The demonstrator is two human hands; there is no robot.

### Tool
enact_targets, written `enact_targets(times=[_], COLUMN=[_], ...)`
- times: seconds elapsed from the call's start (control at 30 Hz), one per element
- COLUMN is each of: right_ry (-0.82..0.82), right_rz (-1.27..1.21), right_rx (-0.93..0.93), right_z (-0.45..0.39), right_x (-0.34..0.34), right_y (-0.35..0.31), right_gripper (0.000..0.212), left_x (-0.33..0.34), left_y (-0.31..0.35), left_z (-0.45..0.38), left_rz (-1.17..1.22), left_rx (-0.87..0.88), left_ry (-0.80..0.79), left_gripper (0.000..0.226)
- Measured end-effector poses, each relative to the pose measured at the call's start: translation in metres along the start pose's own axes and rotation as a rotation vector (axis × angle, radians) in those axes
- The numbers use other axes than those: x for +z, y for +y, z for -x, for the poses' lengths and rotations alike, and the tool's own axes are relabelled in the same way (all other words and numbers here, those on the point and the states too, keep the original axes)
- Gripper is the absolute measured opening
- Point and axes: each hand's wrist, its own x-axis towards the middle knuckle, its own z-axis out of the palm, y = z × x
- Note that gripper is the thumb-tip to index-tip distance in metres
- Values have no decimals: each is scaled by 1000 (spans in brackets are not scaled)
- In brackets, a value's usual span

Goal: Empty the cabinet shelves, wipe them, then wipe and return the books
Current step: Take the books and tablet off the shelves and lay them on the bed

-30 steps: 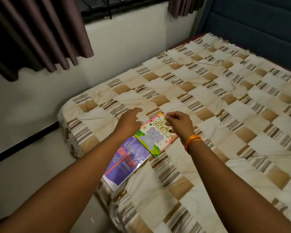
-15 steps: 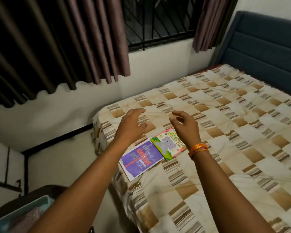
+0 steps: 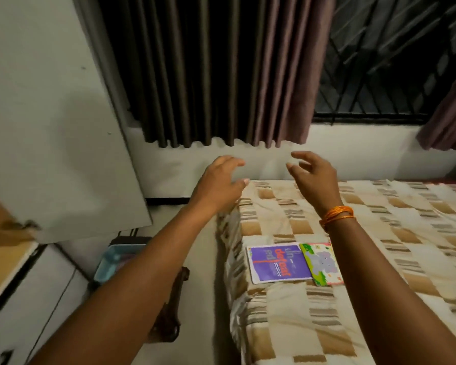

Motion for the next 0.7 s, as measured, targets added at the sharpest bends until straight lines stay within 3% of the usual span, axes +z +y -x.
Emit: enact_targets(times=[0.27,0.7], right_ry=[-185,-486], right_rz=[-98,-361], right_rx=[-176,-498], right_z=[-6,53], right_x=[77,287], right_y=[-103,-307], right_gripper=[29,24], left_x=[-122,-347], left_y=[-36,-146], left_z=[41,146], left_rz=[-154,-435], left_rx=[-65,-288], left_ry=[183,526], left_gripper=[43,35])
